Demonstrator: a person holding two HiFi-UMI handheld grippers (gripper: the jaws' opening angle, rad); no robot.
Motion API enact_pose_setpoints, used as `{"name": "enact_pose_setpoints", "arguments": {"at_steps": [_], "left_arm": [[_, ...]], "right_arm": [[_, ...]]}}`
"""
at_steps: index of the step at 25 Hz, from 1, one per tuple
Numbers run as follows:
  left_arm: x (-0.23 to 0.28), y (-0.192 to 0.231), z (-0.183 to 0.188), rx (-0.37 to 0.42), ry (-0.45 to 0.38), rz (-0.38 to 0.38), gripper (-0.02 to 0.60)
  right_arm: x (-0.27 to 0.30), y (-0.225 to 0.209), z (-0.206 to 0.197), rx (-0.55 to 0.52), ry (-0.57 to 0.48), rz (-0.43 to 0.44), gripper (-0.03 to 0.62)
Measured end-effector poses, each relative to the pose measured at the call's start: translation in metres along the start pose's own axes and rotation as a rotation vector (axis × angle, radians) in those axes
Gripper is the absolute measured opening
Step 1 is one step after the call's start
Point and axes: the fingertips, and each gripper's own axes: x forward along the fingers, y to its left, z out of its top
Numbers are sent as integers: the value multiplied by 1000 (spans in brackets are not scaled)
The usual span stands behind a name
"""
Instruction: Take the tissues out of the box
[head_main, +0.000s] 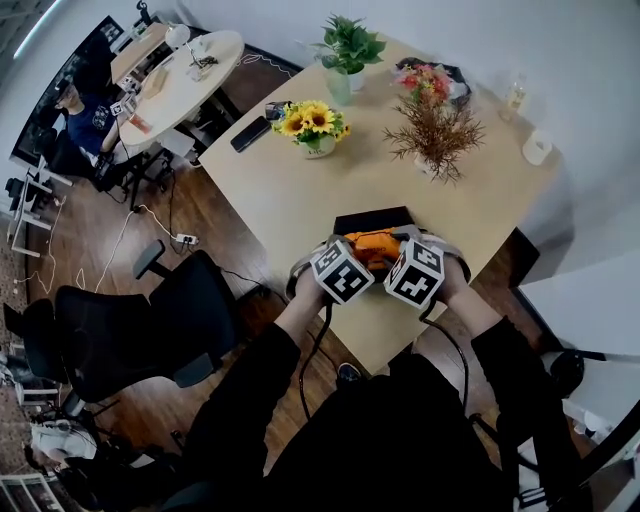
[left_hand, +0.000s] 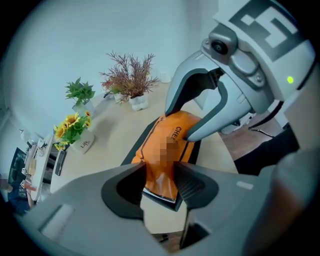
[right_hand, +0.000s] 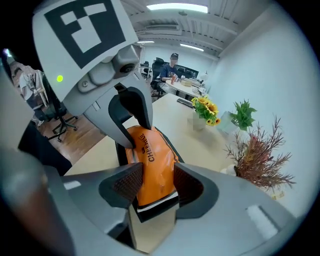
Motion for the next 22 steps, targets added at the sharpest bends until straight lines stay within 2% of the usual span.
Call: {"name": "enact_pose_setpoints", "arguments": {"at_steps": [5, 9, 15, 22], "left_arm": [[-42, 3, 6, 57, -54, 89, 156], [-91, -14, 5, 92, -130, 135, 155], [-139, -58, -23, 99, -210, 128, 152], [-147, -103, -65, 121, -246, 72, 147]], "right_arm": [[-42, 0, 23, -19, -39, -102, 195], [-83, 22, 42, -33, -73, -162, 193], [-123, 81, 54, -66, -65, -208, 192], [-126, 142, 42, -27, 1, -217, 189]]}}
